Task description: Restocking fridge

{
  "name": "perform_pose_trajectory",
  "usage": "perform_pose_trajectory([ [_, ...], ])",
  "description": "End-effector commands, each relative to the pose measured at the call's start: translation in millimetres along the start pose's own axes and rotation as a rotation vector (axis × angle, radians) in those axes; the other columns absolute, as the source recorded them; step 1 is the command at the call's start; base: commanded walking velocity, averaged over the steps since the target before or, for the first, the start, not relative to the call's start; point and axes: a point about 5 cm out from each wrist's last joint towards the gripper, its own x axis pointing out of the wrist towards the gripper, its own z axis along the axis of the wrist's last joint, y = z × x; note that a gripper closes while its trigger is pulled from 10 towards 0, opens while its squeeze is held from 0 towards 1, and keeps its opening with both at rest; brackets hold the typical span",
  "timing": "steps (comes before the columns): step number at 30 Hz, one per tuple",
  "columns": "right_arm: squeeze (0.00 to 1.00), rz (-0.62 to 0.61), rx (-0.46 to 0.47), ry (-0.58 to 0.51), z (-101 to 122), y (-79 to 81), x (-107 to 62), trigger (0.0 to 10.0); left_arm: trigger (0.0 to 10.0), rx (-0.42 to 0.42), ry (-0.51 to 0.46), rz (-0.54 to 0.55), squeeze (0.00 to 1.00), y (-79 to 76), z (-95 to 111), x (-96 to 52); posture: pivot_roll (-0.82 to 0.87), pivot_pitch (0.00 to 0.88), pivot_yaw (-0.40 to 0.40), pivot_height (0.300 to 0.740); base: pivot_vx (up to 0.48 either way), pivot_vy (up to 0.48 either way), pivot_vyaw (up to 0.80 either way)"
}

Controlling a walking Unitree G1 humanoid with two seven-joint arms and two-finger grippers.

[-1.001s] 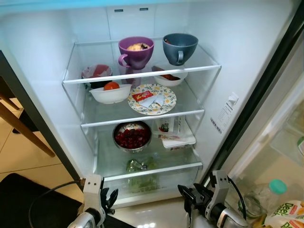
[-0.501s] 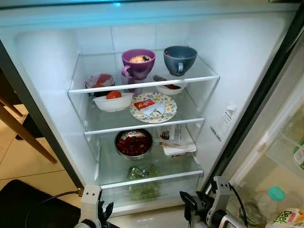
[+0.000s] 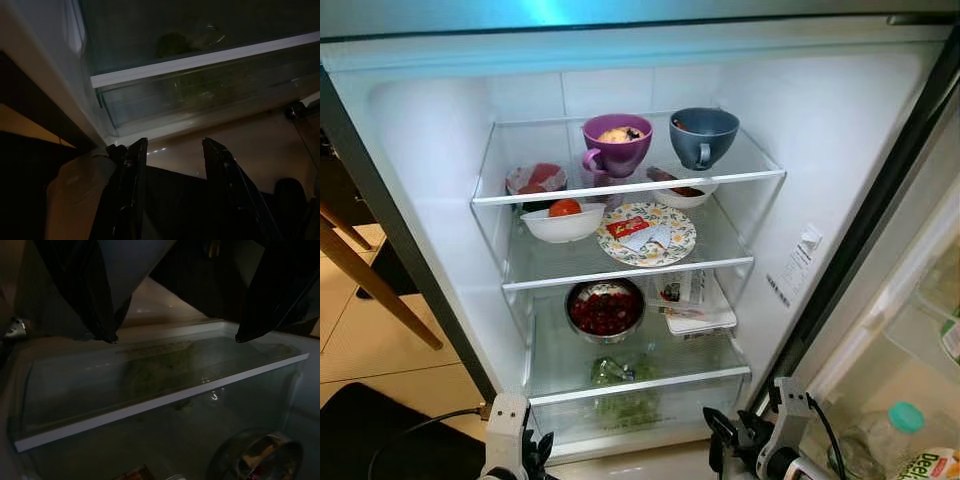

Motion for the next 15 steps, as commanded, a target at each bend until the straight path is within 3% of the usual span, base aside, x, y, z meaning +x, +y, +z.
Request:
perform_pose_trajectory([
  [1,0.00,-0.082,0.052,0.074,-22,-12.4,-14.2,10.0,10.0,-0.013,0.082,0.035,0.00,8.3,-18,-9.8,-0.03,0.042,0.003,0.509,0.000,0.000,0.00],
  [5,0.00,-0.048,0.083,0.020,-18,-13.5,-16.3,10.0,10.0,-0.016,0.119,0.058,0.00,12.1,-27,-14.8,-0.03,0.041,0.004,0.519,0.000,0.000,0.00],
  [15,0.00,-0.067,0.092,0.043,-23,-12.1,-15.4,10.0,10.0,-0.018,0.132,0.069,0.00,14.0,-30,-16.7,-0.04,0.041,0.006,0.549,0.000,0.000,0.00],
])
